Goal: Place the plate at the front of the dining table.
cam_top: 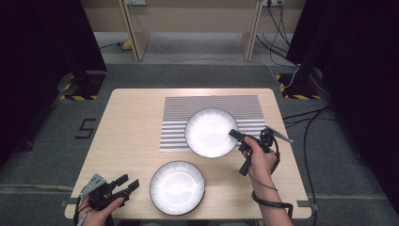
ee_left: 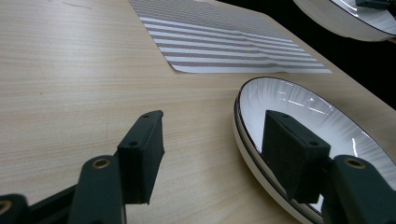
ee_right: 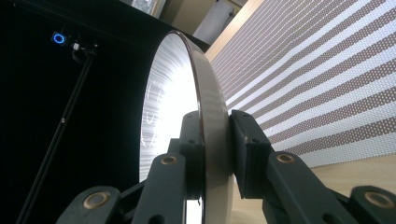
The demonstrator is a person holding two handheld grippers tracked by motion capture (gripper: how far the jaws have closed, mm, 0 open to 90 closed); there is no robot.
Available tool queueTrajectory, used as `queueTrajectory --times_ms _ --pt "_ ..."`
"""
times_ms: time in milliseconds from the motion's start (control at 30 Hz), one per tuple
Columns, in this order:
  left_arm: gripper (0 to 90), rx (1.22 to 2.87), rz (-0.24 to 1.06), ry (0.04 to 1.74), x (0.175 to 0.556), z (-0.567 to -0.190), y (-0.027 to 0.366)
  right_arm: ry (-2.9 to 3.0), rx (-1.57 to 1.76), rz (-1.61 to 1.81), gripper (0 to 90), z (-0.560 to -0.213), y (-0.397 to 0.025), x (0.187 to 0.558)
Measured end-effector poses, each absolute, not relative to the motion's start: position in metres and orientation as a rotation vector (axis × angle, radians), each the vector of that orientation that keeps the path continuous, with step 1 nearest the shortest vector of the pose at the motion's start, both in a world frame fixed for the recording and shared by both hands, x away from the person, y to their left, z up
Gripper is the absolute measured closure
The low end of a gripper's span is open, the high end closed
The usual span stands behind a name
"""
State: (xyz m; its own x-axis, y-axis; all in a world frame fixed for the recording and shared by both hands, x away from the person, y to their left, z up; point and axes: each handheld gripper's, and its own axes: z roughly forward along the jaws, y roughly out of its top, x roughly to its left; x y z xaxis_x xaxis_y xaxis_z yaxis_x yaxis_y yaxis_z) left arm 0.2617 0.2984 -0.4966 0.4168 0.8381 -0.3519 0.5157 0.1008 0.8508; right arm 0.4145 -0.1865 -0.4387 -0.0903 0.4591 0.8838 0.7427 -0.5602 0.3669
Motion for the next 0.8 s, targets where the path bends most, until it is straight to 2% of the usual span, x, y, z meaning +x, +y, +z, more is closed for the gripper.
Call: queueTrajectory --times_ms 800 --pt "38.2 1.568 0.363 1.231 0.265 -0.499 0.297 -1.27 -1.985 -1.731 75.5 -0.434 -0.192 0.432"
